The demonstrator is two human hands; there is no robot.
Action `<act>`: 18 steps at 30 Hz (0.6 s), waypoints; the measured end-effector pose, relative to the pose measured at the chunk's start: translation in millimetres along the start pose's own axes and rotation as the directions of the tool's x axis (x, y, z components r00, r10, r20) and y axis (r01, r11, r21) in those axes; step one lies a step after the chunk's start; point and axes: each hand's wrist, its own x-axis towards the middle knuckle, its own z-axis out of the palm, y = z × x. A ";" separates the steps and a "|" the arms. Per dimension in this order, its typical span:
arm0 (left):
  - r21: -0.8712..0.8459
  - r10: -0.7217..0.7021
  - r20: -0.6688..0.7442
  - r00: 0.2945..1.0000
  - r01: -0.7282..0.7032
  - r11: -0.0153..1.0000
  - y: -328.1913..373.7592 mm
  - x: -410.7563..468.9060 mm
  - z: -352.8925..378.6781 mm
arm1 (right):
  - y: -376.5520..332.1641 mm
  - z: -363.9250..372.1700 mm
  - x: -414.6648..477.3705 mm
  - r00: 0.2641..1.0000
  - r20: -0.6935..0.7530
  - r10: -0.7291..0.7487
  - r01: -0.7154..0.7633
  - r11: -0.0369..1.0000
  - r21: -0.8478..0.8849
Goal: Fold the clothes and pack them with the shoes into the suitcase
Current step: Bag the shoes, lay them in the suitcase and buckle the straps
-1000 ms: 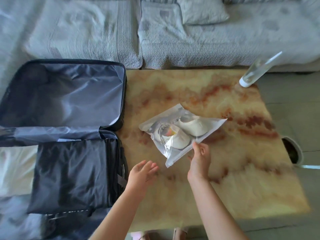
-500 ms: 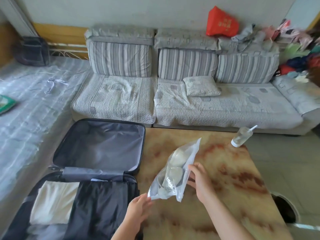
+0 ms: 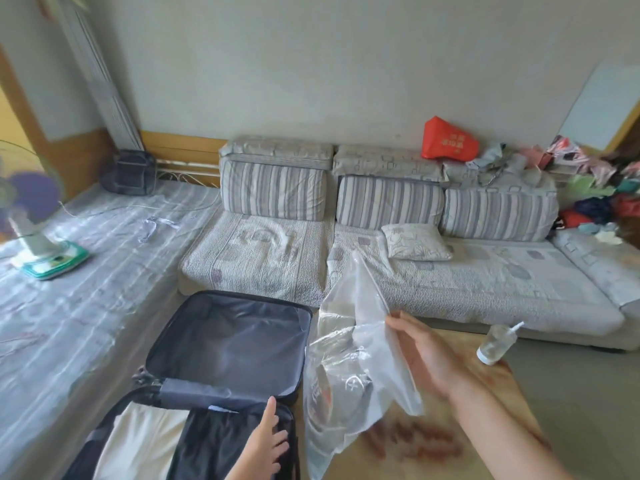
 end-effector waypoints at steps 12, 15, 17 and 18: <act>-0.131 0.277 0.129 0.952 -0.261 0.956 28.8 -24.8 3.9 | -26.1 2.1 -4.2 0.992 0.124 0.018 -0.049 0.968 0.247; -0.057 0.286 0.094 0.954 -0.281 0.958 42.9 -29.5 -5.5 | -31.5 -4.9 -5.4 0.998 0.055 0.008 -0.019 0.979 0.201; -0.034 0.301 0.057 0.952 -0.299 0.954 54.0 -27.7 -7.8 | -37.6 -8.9 -7.7 0.999 0.025 -0.021 0.017 0.988 0.153; -0.036 0.322 0.041 0.946 -0.320 0.947 58.6 -25.3 -11.5 | -41.8 -9.0 -10.4 0.999 0.010 -0.039 0.038 0.991 0.125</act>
